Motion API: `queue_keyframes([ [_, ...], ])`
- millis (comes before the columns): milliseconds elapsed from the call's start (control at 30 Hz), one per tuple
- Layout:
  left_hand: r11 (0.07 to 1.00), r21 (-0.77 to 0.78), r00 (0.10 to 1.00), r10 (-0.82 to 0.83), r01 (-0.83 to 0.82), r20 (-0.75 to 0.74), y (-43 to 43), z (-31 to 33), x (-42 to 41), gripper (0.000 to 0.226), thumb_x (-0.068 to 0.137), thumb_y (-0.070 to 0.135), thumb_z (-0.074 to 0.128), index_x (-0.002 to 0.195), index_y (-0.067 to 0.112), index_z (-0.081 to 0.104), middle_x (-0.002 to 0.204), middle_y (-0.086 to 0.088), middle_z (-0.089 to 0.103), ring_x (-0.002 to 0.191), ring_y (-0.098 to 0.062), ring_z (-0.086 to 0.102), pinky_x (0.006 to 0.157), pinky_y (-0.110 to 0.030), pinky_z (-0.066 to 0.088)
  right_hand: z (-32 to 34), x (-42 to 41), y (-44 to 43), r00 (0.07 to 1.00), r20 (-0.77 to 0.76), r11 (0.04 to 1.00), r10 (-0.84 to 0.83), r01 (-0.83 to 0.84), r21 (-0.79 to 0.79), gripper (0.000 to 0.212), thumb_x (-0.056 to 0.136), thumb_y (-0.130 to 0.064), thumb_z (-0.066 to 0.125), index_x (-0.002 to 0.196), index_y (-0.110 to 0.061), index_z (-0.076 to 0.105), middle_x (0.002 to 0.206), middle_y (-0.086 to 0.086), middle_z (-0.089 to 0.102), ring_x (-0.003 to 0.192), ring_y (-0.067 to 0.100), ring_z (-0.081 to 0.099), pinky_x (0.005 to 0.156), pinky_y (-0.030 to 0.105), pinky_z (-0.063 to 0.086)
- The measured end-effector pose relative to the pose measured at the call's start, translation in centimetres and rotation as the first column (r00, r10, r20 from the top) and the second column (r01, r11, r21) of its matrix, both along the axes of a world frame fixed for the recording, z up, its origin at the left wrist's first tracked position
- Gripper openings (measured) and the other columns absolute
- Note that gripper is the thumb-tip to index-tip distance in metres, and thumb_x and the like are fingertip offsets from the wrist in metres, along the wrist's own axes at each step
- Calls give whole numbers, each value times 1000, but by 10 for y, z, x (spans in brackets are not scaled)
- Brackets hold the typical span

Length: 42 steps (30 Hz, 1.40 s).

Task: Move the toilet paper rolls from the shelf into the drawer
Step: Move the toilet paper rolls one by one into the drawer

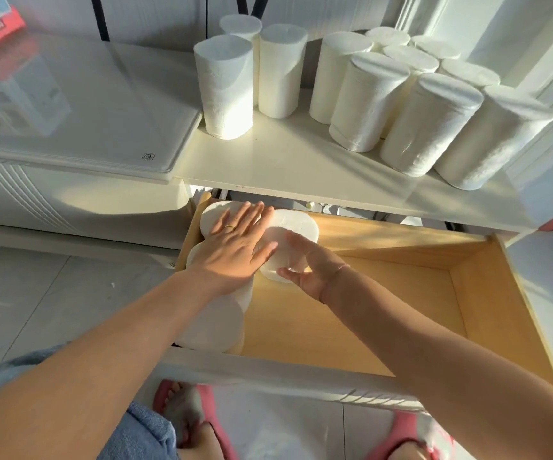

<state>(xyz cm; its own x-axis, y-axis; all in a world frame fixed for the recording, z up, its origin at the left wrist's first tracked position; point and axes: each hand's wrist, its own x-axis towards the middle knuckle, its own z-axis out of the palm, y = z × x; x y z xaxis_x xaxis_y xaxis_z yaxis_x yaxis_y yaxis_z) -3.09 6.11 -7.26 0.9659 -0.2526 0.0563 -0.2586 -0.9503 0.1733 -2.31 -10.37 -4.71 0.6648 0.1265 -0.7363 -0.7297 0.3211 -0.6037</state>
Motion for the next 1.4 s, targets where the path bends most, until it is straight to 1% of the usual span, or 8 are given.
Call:
queue_keyframes([
  [167, 999, 35, 1000, -14, 14, -18, -2, 3, -1, 60, 94, 54, 13, 148, 31, -2, 157, 8, -8, 143, -10, -15, 115, -36, -13, 0, 5, -19, 960, 96, 888, 265, -204, -413, 67, 80, -51, 68, 125, -4, 51, 129, 9, 53, 120, 28, 50, 101, 40, 41],
  [333, 997, 73, 999, -9, 12, -49, -2, 1, 2, 68, 89, 58, 0, 148, 26, 4, 158, 1, -4, 142, -11, -18, 115, -37, -14, 29, 29, -76, 703, 674, 611, 227, 436, -661, 53, 82, -30, 74, 121, -3, 52, 113, 17, 58, 98, 22, 55, 82, 27, 41],
  [500, 998, 67, 1000, -18, 17, 6, -6, -2, 0, 79, 79, 69, -14, 147, 31, -4, 154, 13, -14, 138, -5, -24, 115, -35, -14, 50, 82, -128, 615, 774, 509, 152, 623, -595, 65, 79, -28, 74, 129, -1, 41, 114, 7, 43, 106, 20, 45, 100, 30, 39],
  [900, 996, 39, 997, -76, 76, -5, -20, 5, 1, 66, 92, 54, 14, 147, 27, -10, 156, 8, -14, 142, -10, -16, 116, -37, -10, 57, 155, -149, 683, 726, 663, 77, 509, -549, 83, 57, -42, 84, 124, -13, 44, 123, 2, 57, 113, 18, 58, 99, 32, 48],
  [1067, 996, 50, 997, -76, 75, 13, -20, 6, 1, 65, 94, 52, 18, 148, 25, -8, 157, 6, -11, 143, -11, -14, 117, -38, -7, 61, 164, -154, 673, 731, 748, 108, 429, -506, 70, 59, -27, 90, 114, -16, 47, 102, -7, 63, 90, 4, 63, 76, 19, 51],
  [1167, 996, 37, 997, -77, 76, 13, -20, 6, 1, 64, 95, 51, 19, 148, 26, -7, 157, 6, -11, 143, -11, -14, 117, -38, -7, 64, 150, -153, 654, 734, 733, 182, 407, -545, 79, 61, -26, 89, 122, -10, 42, 116, 1, 60, 106, 15, 60, 93, 29, 50],
  [1267, 996, 27, 996, -85, 84, 13, -19, 5, 2, 64, 94, 53, 16, 148, 27, -5, 157, 6, -9, 143, -12, -13, 117, -40, -8, 67, 119, -148, 556, 747, 819, 365, 190, -542, 69, 71, -10, 82, 132, -2, 49, 125, 15, 63, 113, 18, 60, 103, 41, 49],
  [1400, 997, 45, 998, -67, 66, 10, -19, 2, 5, 65, 92, 59, 14, 148, 28, 2, 157, 9, -7, 143, -10, -11, 115, -35, -14, 72, 55, -144, 457, 724, 851, 517, -186, -491, 81, 61, -18, 88, 133, -10, 52, 124, 2, 66, 118, 16, 61, 96, 28, 51],
])
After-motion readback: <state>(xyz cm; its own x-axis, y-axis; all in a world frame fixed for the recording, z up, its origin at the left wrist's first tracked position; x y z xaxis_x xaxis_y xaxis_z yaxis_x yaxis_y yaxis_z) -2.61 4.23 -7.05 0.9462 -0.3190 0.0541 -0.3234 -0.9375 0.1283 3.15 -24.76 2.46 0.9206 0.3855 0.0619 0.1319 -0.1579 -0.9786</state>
